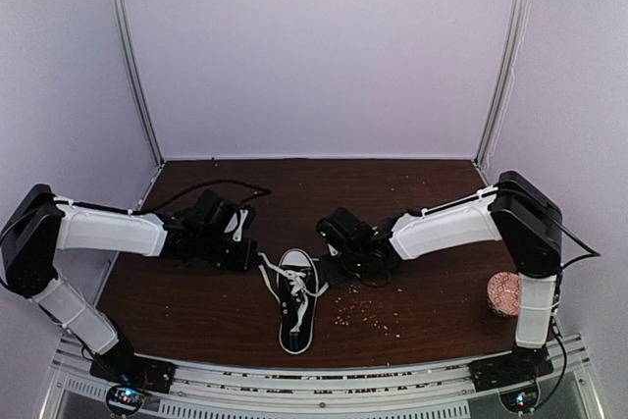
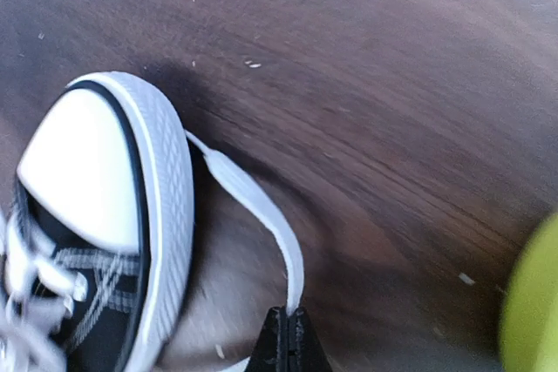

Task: Tie the shoes

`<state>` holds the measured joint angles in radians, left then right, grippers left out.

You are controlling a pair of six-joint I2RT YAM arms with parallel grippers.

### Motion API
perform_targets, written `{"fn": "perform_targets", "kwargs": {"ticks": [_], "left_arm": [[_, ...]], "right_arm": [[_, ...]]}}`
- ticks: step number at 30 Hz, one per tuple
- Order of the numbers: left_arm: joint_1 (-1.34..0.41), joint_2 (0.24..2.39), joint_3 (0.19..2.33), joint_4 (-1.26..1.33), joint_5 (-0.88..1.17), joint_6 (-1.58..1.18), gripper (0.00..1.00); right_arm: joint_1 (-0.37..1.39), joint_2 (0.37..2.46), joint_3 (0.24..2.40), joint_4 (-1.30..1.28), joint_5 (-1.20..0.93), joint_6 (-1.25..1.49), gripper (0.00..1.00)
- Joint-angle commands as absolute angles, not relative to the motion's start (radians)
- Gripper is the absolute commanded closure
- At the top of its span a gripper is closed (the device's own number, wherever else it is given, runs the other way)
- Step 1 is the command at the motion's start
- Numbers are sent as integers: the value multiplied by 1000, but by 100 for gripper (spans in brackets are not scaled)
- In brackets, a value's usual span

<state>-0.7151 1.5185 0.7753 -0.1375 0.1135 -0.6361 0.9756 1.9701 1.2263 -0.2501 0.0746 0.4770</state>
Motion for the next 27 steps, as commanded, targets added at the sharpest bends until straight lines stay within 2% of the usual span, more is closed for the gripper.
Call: {"fn": "perform_targets", "kwargs": {"ticks": [1, 7, 18, 23, 27], "left_arm": [[-715, 1436, 725, -114, 68, -669, 100], [-715, 1338, 652, -132, 82, -666, 100], [-713, 1211, 568, -261, -6, -720, 100], [-714, 1194, 592, -166, 108, -660, 100], [-714, 1225, 673, -157, 173, -579, 100]], "right_arm": [[982, 1726, 1109, -282, 231, 480, 100], [980, 1503, 941, -336, 327, 531, 100], [986, 1380, 687, -277, 297, 705, 100], [1030, 1258, 703, -220, 264, 594, 100], [1160, 1227, 795, -135, 173, 449, 100]]}}
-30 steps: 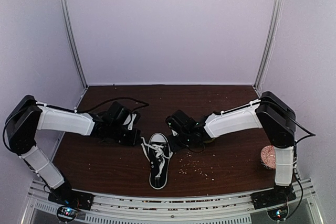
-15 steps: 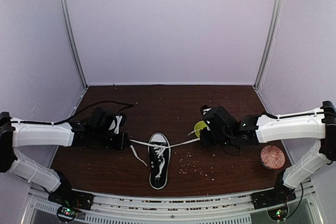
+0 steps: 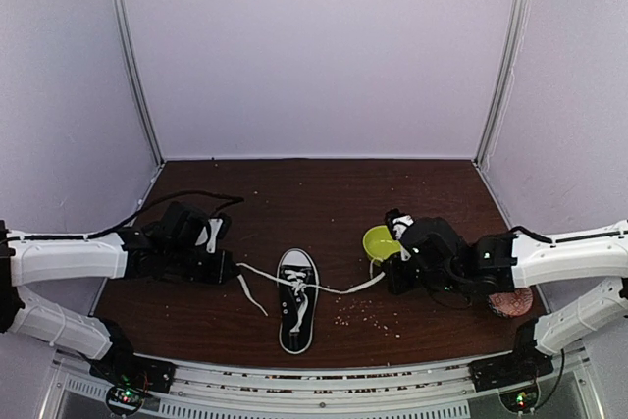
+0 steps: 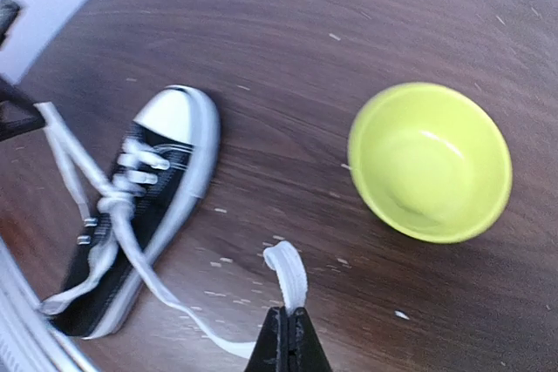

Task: Tie the shoes

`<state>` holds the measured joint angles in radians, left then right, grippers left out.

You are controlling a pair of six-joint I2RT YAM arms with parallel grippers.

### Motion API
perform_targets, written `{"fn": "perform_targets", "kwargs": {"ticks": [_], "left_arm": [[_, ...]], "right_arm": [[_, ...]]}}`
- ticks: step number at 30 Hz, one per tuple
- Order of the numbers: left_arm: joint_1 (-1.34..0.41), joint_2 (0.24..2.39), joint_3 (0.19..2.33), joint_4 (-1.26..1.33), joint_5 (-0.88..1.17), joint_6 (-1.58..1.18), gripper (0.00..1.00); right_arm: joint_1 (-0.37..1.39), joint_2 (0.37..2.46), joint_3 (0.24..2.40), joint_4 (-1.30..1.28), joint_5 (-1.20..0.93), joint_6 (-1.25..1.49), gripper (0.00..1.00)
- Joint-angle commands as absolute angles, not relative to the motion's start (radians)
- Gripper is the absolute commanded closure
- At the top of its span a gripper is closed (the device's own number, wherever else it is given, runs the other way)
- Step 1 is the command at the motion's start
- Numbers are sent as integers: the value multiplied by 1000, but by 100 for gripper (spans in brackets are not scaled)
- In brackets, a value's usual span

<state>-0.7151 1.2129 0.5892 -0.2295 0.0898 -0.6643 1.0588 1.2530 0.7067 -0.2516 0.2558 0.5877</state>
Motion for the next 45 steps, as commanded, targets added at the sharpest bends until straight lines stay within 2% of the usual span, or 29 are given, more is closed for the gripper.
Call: {"fn": "perform_targets", "kwargs": {"ticks": [1, 10, 12, 13, 16, 18, 21, 26, 33, 38, 45], "left_arm": [[-713, 1235, 692, -156, 184, -568, 100], [-713, 1362, 899, -139, 336, -500, 100], [-713, 1383, 917, -138, 353, -486, 100], [-713, 1390, 923, -144, 358, -478, 100], [-713, 1399, 931, -153, 349, -456, 100], [-713, 1395, 930, -141, 357, -445, 100], [-716, 1388, 931, -113, 392, -435, 100], [-717, 1369, 935, -100, 422, -403, 100], [-718, 1374, 938, -104, 435, -392, 100], [-722, 1380, 949, -97, 434, -399, 100], [-737, 1388, 952, -89, 440, -402, 100]], "right_arm": [[1202, 1239, 825, -108, 141, 419, 100], [1488, 1626, 1172, -138, 61, 269, 98], [1509, 1677, 1242, -187, 100, 260, 59], [1512, 1678, 1249, -185, 139, 263, 46], [1494, 1620, 1176, -120, 271, 279, 25], [1427, 1570, 1121, -87, 262, 308, 19], [1329, 1544, 1084, -56, 178, 346, 20], [1189, 1580, 1089, -9, -2, 390, 28], [1132, 1662, 1155, 22, -41, 356, 41], [1122, 1722, 1208, 33, -51, 340, 43], [1103, 1791, 1264, 26, -13, 326, 57]]}}
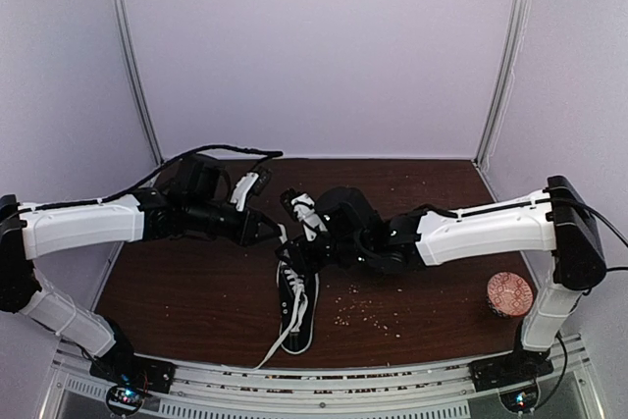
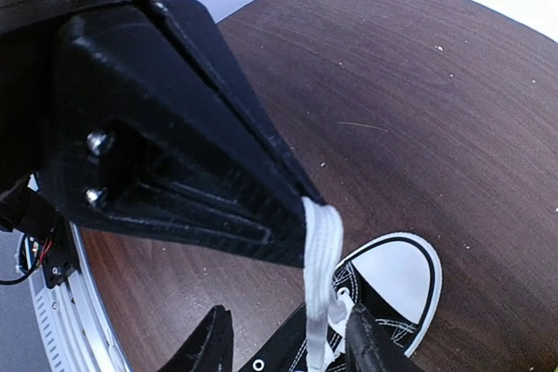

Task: Tie the shoes

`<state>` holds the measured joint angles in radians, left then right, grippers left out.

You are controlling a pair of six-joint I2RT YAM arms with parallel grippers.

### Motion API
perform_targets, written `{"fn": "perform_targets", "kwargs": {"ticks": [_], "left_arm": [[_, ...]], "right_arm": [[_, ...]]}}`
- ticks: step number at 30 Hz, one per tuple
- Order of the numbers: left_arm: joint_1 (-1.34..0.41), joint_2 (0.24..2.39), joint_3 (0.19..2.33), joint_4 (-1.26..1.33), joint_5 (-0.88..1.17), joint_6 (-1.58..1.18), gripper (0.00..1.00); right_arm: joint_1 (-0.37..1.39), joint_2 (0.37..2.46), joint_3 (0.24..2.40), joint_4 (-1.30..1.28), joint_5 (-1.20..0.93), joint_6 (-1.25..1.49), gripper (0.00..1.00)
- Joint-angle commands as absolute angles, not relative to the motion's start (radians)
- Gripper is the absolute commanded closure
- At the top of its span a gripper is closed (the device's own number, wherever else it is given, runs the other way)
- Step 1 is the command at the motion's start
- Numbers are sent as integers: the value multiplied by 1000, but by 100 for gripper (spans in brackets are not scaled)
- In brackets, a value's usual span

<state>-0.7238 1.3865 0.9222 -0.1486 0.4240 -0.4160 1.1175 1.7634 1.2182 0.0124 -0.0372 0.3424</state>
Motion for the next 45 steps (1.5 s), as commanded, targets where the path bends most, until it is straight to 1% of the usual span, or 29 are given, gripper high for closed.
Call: {"fn": "perform_targets", "kwargs": {"ticks": [1, 3, 4, 5, 6, 7, 8, 9, 10, 11, 12, 13, 16, 18, 22, 24, 29, 34, 37, 41, 45], "left_arm": [[-739, 1388, 951, -89, 440, -402, 100], [-744, 1388, 950, -89, 438, -402, 100], [-745, 1388, 949, -89, 437, -402, 100], [-748, 1389, 949, -89, 435, -404, 100], [-750, 1389, 948, -89, 432, -406, 100], [-752, 1390, 947, -86, 430, -409, 100], [-759, 1389, 944, -86, 419, -411, 91], [-766, 1384, 939, -86, 401, -414, 74], [-777, 1378, 932, -86, 379, -417, 58], [-790, 1373, 922, -86, 352, -423, 51], [-805, 1371, 912, -87, 330, -432, 49], [-821, 1375, 902, -92, 312, -443, 48], [-889, 1421, 878, -123, 266, -483, 55], [-944, 1454, 856, -133, 252, -509, 57], [-1014, 1504, 827, -120, 238, -554, 57], [-1025, 1524, 824, -112, 230, -569, 58], [-1026, 1564, 846, -112, 208, -584, 63], [-1028, 1597, 861, -121, 198, -601, 73], [-1028, 1598, 854, -124, 191, -606, 75], [-1028, 1603, 847, -108, 201, -614, 82], [-1028, 1604, 847, -98, 195, -624, 97]], "right_arm": [[1100, 1803, 1274, 22, -9, 322, 59], [1096, 1815, 1294, 16, -6, 311, 64], [1096, 1818, 1301, 15, -4, 304, 70], [1096, 1818, 1303, 16, -4, 301, 73], [1095, 1816, 1304, 19, -6, 297, 80], [1096, 1813, 1303, 19, -5, 294, 90], [1095, 1811, 1302, 16, -2, 294, 97], [1097, 1804, 1298, 11, 5, 296, 100], [1096, 1795, 1287, 11, 17, 302, 100], [1095, 1783, 1263, 15, 38, 311, 100], [1094, 1769, 1240, 22, 51, 325, 100], [1094, 1753, 1214, 31, 64, 334, 100], [1094, 1712, 1155, 47, 91, 366, 100], [1092, 1689, 1125, 50, 105, 383, 100], [1093, 1656, 1075, 65, 133, 408, 100], [1093, 1645, 1059, 71, 142, 416, 100], [1092, 1633, 1045, 76, 146, 430, 100], [1092, 1631, 1041, 79, 147, 433, 100], [1092, 1630, 1040, 81, 149, 434, 100], [1092, 1636, 1042, 83, 147, 436, 100], [1093, 1629, 1038, 83, 156, 437, 100]]}}
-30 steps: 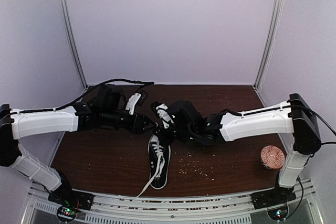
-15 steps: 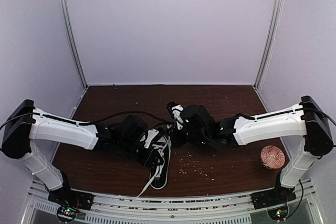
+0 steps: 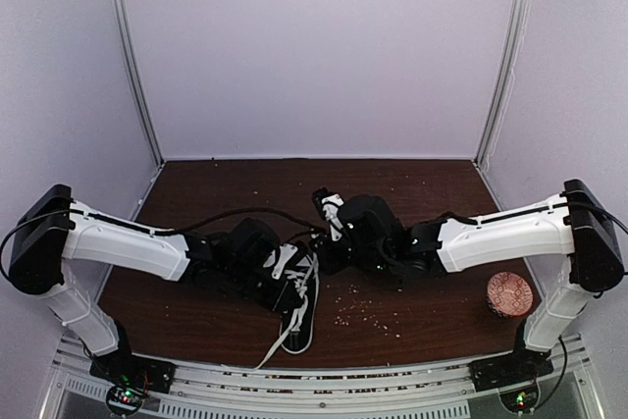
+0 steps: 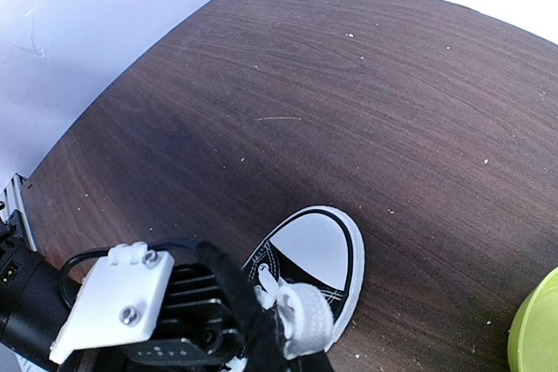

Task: Tie the shoes

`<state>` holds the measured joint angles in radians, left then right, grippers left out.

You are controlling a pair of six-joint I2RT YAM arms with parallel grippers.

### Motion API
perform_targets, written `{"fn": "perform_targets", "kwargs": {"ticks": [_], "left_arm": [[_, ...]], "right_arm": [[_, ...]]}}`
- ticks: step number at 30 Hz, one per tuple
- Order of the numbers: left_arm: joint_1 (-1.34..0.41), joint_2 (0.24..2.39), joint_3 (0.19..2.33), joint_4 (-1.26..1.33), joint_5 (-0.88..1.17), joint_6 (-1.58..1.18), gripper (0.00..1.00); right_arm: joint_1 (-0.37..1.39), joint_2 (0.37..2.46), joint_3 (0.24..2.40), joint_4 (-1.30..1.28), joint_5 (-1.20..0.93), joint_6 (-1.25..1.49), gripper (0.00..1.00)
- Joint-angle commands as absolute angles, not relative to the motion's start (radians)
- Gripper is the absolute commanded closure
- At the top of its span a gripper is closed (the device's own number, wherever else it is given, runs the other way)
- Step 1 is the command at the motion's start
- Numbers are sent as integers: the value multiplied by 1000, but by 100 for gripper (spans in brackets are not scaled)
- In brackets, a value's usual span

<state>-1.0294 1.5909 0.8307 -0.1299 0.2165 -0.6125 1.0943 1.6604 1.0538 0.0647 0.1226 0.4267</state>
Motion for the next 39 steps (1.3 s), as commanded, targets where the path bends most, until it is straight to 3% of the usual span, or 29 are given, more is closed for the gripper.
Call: {"fn": "perform_targets", "kwargs": {"ticks": [1, 13, 39], "left_arm": [[-1028, 1599, 850, -114, 175, -630, 100], [-1028, 1499, 824, -214, 83, -642, 100], [-1028, 1519, 741, -164, 60, -666, 100]], "right_arm": [[1093, 1625, 1036, 79, 163, 438, 100], [1092, 1534, 944, 32, 236, 492, 100], [1063, 1510, 734, 3, 251, 680, 100]]}}
